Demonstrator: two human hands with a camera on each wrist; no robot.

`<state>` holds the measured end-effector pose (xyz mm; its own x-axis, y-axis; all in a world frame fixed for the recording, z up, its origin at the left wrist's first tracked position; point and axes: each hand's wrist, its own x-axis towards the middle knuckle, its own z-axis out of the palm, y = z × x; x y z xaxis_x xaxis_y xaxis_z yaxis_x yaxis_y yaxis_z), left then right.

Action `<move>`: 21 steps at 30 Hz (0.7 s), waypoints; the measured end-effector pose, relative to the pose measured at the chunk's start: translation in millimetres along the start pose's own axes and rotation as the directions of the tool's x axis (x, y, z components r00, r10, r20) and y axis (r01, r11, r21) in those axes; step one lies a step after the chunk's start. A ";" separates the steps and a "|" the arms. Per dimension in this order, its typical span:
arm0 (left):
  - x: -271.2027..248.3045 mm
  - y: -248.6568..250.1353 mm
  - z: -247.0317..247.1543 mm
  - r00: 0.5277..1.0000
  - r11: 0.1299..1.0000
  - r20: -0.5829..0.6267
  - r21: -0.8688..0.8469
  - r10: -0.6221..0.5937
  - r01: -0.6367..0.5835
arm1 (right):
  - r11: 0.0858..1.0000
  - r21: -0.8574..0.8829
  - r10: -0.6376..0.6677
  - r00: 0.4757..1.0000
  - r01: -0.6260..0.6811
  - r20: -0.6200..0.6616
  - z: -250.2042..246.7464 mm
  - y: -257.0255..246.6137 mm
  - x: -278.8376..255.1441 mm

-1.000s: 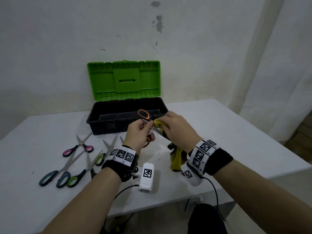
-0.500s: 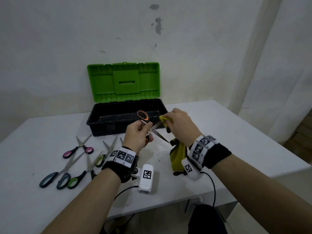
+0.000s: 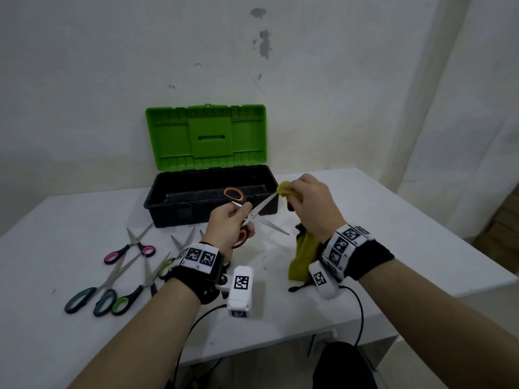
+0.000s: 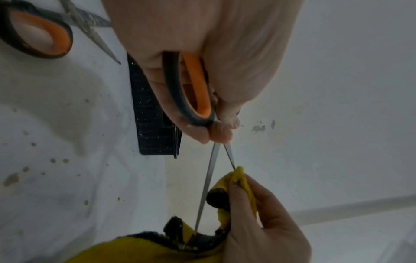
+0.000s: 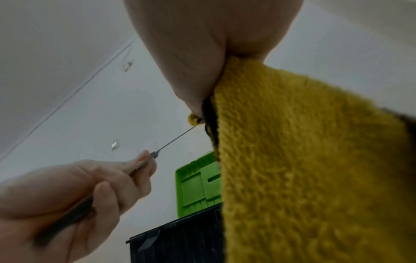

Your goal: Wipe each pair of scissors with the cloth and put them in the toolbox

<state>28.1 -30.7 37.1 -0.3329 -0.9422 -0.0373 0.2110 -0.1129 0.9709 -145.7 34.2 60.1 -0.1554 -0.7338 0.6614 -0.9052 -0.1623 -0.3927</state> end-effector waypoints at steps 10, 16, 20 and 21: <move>-1.1 -5.9 1.9 1.000 1.000 0.016 0.005 -0.020 0.020 | 0.994 -0.094 0.065 0.981 -0.048 0.184 7.8 -13.0 -1.2; 1.6 2.1 -1.9 0.976 0.965 -0.101 -0.200 -0.192 0.169 | 0.991 -0.081 0.117 0.984 -0.107 0.137 -18.7 -17.9 5.1; 2.1 -3.3 2.9 0.981 0.984 -0.116 -0.107 -0.156 0.144 | 0.996 -0.083 0.039 0.965 -0.018 0.261 -5.6 -47.5 -2.8; 0.6 -4.7 4.9 0.986 0.987 -0.094 -0.094 -0.138 0.129 | 0.995 -0.101 0.022 0.953 0.009 0.303 1.2 -52.1 -4.7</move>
<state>22.4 -29.2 33.7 -0.2713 -0.9430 -0.1927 0.2516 -0.2628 0.9315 -97.3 45.3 76.7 -0.0482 -0.9028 0.4274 -0.9419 -0.1013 -0.3201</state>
